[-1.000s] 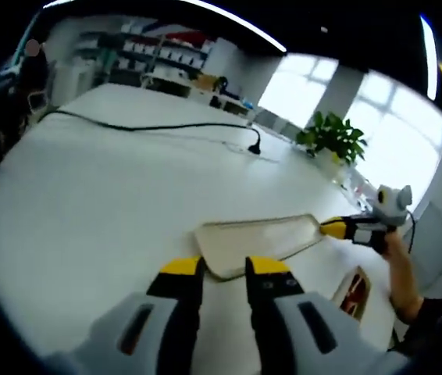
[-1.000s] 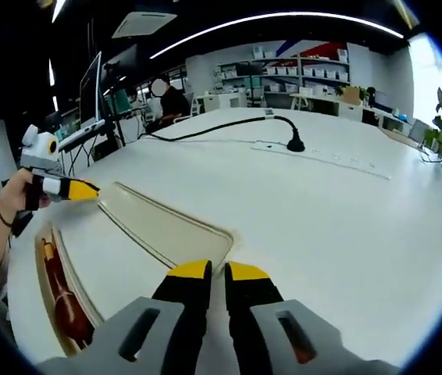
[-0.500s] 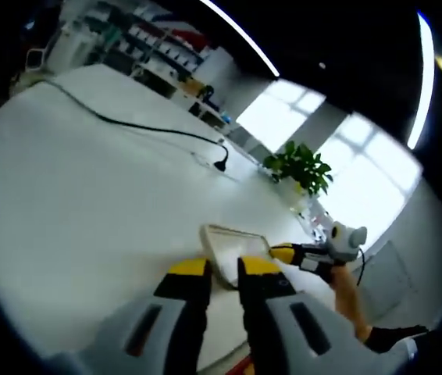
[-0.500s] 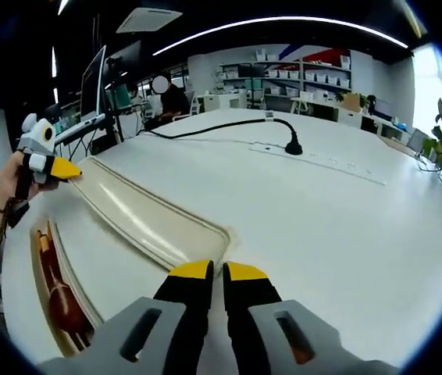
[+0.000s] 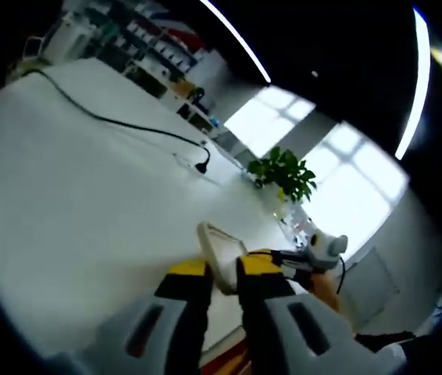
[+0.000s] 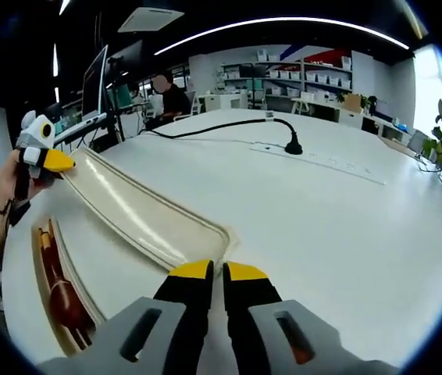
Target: Arrange the utensils inside the cutlery case until each visible utensil rests in its matching compartment.
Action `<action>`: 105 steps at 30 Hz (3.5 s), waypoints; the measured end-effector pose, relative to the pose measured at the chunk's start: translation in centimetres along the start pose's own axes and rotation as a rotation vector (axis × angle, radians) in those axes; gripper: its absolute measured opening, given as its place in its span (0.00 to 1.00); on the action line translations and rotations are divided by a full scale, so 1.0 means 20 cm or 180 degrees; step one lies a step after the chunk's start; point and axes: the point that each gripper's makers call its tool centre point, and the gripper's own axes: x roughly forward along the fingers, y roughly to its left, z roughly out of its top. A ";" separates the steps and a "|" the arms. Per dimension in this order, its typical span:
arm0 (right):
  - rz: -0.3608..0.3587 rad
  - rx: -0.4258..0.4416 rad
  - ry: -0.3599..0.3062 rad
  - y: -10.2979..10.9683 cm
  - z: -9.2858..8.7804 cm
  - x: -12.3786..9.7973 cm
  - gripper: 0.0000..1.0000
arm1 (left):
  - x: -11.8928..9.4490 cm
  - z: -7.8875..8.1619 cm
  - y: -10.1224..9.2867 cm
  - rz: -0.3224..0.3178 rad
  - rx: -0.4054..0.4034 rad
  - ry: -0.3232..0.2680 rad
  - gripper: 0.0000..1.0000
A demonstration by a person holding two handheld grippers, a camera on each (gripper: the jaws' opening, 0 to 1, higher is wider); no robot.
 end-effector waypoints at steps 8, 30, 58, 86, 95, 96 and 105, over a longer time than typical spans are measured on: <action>0.0027 -0.0006 -0.0063 -0.01 0.00 -0.02 0.05 | 0.00 0.00 -0.04 -0.0244 -0.0132 -0.0080 0.04; 0.0349 -0.0394 -0.0700 0.04 0.15 -0.20 0.15 | -0.13 0.01 -0.15 -0.0672 0.0885 -0.0498 0.04; 0.0912 -0.2295 -0.0996 0.49 0.21 -0.27 0.18 | -0.25 0.02 -0.40 -0.1137 0.2394 -0.0654 0.04; 0.0745 -0.2682 -0.1010 0.53 0.24 -0.33 0.02 | -0.25 0.09 -0.45 -0.0972 0.2365 -0.0531 0.17; 0.0474 -0.2858 -0.1016 0.50 0.22 -0.34 0.02 | -0.28 0.06 -0.41 -0.0937 0.1183 -0.0611 0.29; 0.0459 -0.2881 -0.1009 0.50 0.22 -0.33 0.02 | -0.29 0.05 -0.41 -0.0979 0.1074 -0.0609 0.29; 0.0170 -0.3120 -0.1027 0.49 0.24 -0.33 0.02 | -0.35 0.03 -0.42 -0.1334 0.0023 -0.0649 0.29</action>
